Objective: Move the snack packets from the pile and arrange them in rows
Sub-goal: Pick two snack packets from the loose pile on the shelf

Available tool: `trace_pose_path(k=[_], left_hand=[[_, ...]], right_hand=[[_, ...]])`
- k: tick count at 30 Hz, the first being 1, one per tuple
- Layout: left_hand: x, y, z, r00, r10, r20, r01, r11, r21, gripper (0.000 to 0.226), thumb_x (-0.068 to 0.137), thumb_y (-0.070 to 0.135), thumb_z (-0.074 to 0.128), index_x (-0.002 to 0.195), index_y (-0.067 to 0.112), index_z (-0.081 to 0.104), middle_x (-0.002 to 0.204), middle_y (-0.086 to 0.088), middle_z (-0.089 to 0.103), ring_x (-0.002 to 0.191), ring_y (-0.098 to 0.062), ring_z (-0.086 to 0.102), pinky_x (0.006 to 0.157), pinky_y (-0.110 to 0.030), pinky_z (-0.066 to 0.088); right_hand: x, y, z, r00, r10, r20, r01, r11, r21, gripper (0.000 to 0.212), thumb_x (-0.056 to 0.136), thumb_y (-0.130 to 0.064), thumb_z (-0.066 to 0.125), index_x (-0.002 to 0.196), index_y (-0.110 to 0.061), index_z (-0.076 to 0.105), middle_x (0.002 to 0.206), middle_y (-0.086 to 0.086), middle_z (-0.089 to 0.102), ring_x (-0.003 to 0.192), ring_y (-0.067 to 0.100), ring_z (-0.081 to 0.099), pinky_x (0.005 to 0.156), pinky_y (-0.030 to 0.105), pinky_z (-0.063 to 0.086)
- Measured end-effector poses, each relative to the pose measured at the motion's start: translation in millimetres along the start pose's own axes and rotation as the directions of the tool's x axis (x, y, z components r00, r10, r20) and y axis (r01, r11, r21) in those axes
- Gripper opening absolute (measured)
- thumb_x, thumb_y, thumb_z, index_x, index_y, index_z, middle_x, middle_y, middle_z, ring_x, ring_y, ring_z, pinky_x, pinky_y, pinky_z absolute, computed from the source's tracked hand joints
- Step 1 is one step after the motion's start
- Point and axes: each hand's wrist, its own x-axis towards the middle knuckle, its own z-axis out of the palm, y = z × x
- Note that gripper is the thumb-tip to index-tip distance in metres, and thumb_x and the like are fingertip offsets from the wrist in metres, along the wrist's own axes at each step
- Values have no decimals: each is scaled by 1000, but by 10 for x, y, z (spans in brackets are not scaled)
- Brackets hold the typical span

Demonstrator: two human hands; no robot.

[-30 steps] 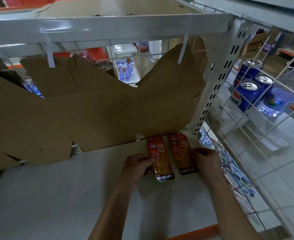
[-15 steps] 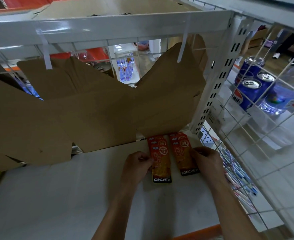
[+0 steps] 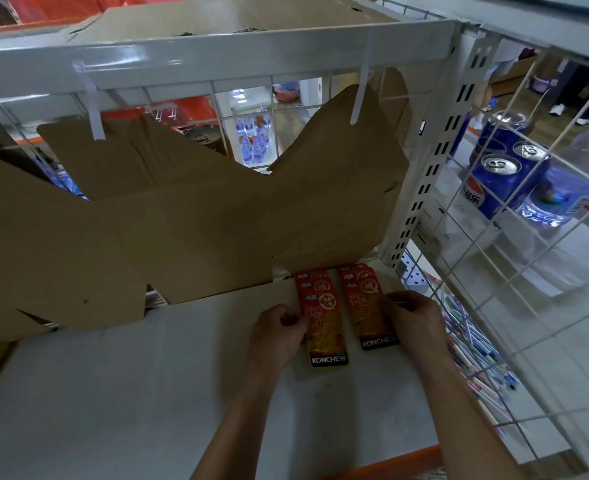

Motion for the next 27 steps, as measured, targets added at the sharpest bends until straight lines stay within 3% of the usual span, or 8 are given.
trace_pose_path(k=[6,16,20,25,27], left_hand=[[-10,-10,25,1000,-5,-3,5,1000,-30,9,85,31,72,79,26,69,82,3,73,77,-15,72,71,-34,60],[-32,-32,22,1000,0,-19,0,1000,0,7,87,34,71,83,28,70,87,5,74,81,-12,72,77,-38,61],[-46,-42,8,1000,6,-20,-6,1000,11,10,87,35,70,86,26,71,87,4,75,81,-13,72,77,-38,61],[-72,-5,-18,1000,3,-26,-2,1000,27,12,91,31,68,91,19,71,90,0,74,74,-11,71,53,-17,51],[-82,8,-18,1000,3,-29,-3,1000,14,10,90,30,68,88,21,70,89,0,74,74,-12,72,56,-21,56]], right_hand=[[-2,-2,4,1000,-11,-2,11,1000,6,14,90,-25,67,103,-23,71,95,-3,70,89,18,68,82,43,56],[-9,-5,20,999,-27,-18,27,1000,-9,7,90,-25,66,91,-33,67,88,-7,70,83,16,68,77,41,57],[-20,-4,19,1000,-23,-21,22,999,-29,7,91,-28,66,97,-29,69,93,-4,70,84,15,67,75,38,57],[-28,-9,15,1000,-13,-6,13,999,-38,12,91,-28,65,103,-27,69,99,-2,70,89,17,67,79,42,57],[-36,-18,11,1000,-5,-9,5,999,-33,12,90,-29,66,102,-28,69,99,-2,71,89,18,67,81,44,57]])
